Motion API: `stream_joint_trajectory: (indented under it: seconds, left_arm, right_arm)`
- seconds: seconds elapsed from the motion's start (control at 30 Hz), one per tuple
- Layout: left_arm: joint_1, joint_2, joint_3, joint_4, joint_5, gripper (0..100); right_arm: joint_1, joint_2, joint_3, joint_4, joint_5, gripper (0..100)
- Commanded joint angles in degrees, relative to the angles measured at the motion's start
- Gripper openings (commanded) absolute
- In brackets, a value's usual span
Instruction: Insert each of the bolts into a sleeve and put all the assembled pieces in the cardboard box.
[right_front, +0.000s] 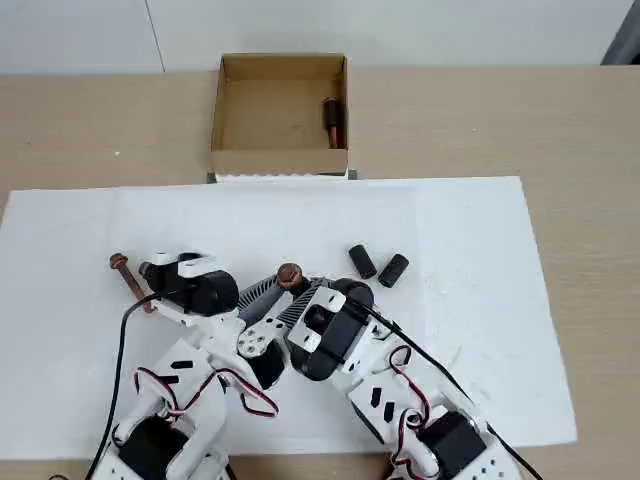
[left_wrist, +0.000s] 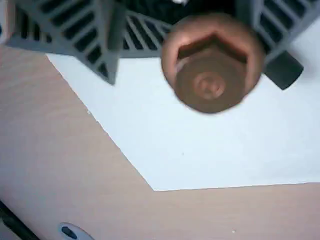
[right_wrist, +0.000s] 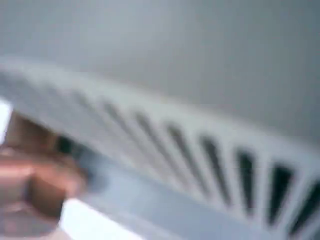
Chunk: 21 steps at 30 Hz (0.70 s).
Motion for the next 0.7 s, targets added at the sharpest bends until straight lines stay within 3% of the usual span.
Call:
stream_joint_trajectory:
  seconds: [0.0, 0.27, 0.67]
  left_arm:
    - [0.88, -0.70, -0.48, 0.53, -0.70, 16]
    - [-6.51, -0.70, -1.71, 0.44, -6.86, 17]
    - [-7.03, -0.70, -7.25, 0.53, -7.12, 13]
  right_arm:
    - [-0.40, -0.22, -3.43, -1.80, 0.44, 0.4]
    - [-0.40, -0.22, -3.34, -1.80, 0.44, 0.4]
    - [-0.31, -0.22, -3.34, -1.80, 0.44, 0.4]
